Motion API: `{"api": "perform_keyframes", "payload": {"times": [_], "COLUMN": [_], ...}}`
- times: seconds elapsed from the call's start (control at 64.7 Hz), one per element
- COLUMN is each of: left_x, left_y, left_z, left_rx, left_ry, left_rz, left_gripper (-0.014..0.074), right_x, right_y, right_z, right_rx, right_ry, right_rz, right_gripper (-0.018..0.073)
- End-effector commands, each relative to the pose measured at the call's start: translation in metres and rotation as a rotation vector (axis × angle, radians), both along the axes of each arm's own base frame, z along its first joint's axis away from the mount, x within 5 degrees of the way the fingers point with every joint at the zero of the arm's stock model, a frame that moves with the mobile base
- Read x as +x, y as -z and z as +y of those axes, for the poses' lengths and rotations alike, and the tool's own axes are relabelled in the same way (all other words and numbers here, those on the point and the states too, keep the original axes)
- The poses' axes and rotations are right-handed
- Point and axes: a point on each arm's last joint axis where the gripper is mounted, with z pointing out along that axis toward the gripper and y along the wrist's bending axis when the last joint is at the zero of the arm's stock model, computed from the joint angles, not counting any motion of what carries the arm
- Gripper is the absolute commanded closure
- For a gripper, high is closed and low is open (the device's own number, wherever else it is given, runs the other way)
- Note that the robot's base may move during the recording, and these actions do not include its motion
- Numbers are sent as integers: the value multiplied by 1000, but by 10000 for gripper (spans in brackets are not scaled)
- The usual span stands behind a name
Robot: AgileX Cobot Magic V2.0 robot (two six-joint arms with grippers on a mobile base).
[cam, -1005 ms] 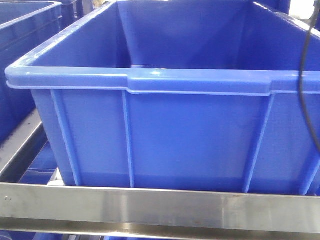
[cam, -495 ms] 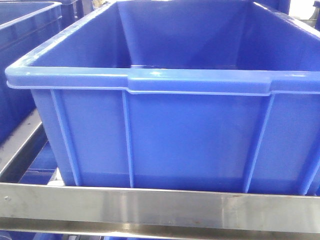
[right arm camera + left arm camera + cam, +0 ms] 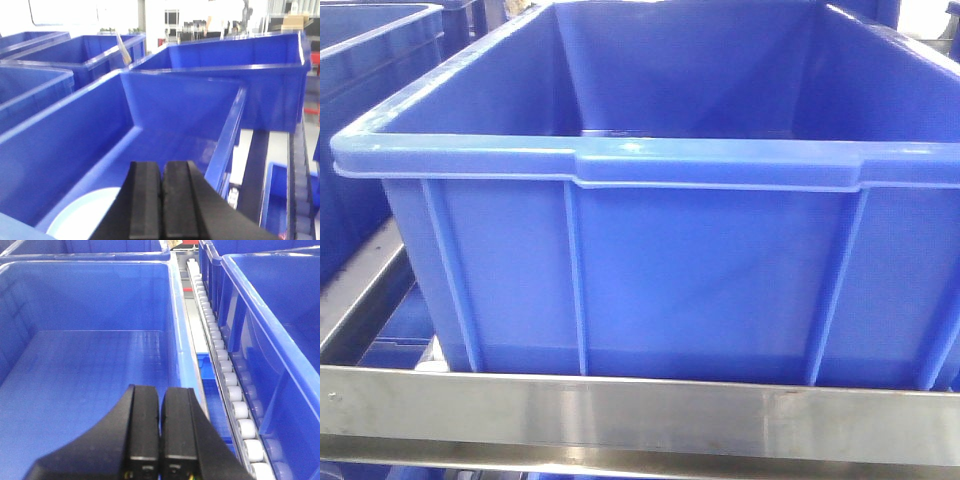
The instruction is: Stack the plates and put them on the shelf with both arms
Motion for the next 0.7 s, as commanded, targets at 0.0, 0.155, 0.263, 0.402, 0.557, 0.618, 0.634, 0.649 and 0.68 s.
{"api": "perform_keyframes", "payload": {"times": [0.0,0.155,0.263,0.402,0.557,0.618,0.634,0.649,0.68], "left_x": [2,2,2,2,2,2,2,2,2], "left_y": [-17,-17,-17,-17,-17,-17,-17,-17,-17], "left_z": [0,0,0,0,0,0,0,0,0], "left_rx": [-24,-24,-24,-24,-24,-24,-24,-24,-24], "left_ry": [-5,-5,-5,-5,-5,-5,-5,-5,-5], "left_rz": [-105,-105,-105,-105,-105,-105,-105,-105,-105], "left_gripper": [514,514,514,514,514,514,514,514,514], "right_x": [-6,-12,-15,-16,-16,-12,-11,-11,-9], "right_y": [-12,-1,10,32,65,75,79,82,88], "right_z": [-3,-4,-8,-14,-18,-18,-18,-18,-18], "right_rx": [0,-32,-51,-65,-61,-47,-41,-31,-11], "right_ry": [13,18,83,203,273,273,273,272,271], "right_rz": [-67,-17,-52,-35,-38,-23,-14,-7,4], "right_gripper": [505,508,508,508,508,508,508,508,508]}}
